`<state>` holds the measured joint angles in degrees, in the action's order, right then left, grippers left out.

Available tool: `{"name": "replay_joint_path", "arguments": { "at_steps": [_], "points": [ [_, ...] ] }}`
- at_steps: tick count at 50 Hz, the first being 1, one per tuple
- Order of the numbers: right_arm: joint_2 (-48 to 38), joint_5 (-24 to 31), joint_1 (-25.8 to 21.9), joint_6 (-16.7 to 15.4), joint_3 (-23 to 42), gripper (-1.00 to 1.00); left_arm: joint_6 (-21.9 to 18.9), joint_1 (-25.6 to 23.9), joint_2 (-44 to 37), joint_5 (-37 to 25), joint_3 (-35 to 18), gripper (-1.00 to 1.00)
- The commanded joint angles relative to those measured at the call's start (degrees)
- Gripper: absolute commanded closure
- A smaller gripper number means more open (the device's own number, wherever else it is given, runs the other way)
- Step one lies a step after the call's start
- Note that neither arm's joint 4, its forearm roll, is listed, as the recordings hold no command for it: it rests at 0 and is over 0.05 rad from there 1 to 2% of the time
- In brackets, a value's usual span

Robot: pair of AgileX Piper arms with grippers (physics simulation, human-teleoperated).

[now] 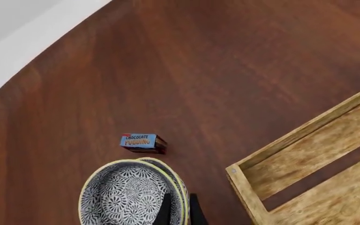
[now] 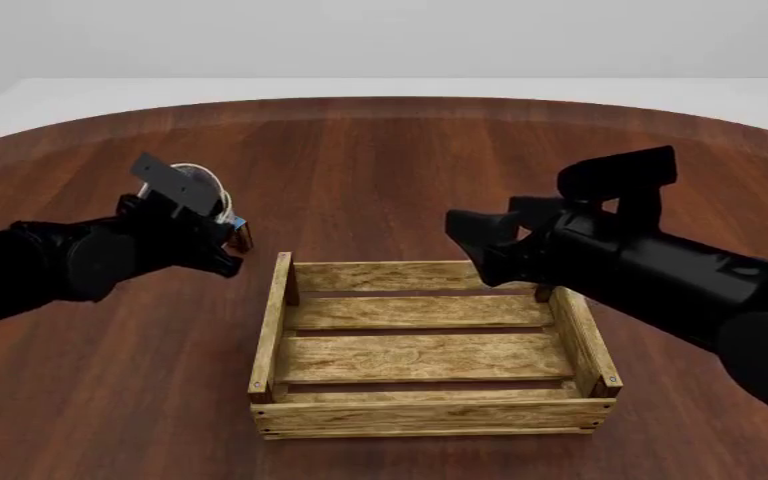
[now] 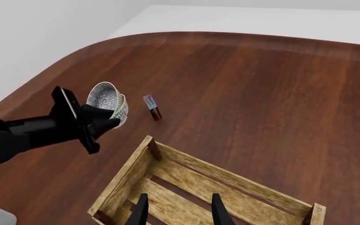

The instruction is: Stack the right bowl on the left bowl and place them in the tray.

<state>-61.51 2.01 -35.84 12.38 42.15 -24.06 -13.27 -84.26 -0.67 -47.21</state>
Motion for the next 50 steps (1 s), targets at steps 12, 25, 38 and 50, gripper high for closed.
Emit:
{"name": "replay_joint_path", "arguments": {
  "at_steps": [12,25,38,50],
  "points": [
    [0.0,0.0,-0.2,0.0,0.0,-1.0,0.2,-8.1,1.2,-0.6,1.1,1.0],
    [0.4,0.3,-0.1,0.0,0.0,-1.0,0.7,-14.4,3.0,-2.5,0.7,1.0],
    [0.6,0.4,-0.1,0.0,0.1,-1.0,1.6,-20.0,2.2,-4.6,-0.4,1.0],
    [0.8,0.4,-0.1,-0.1,0.0,-1.0,0.1,-22.2,-0.8,-4.8,-1.1,1.0]
  ]
}}
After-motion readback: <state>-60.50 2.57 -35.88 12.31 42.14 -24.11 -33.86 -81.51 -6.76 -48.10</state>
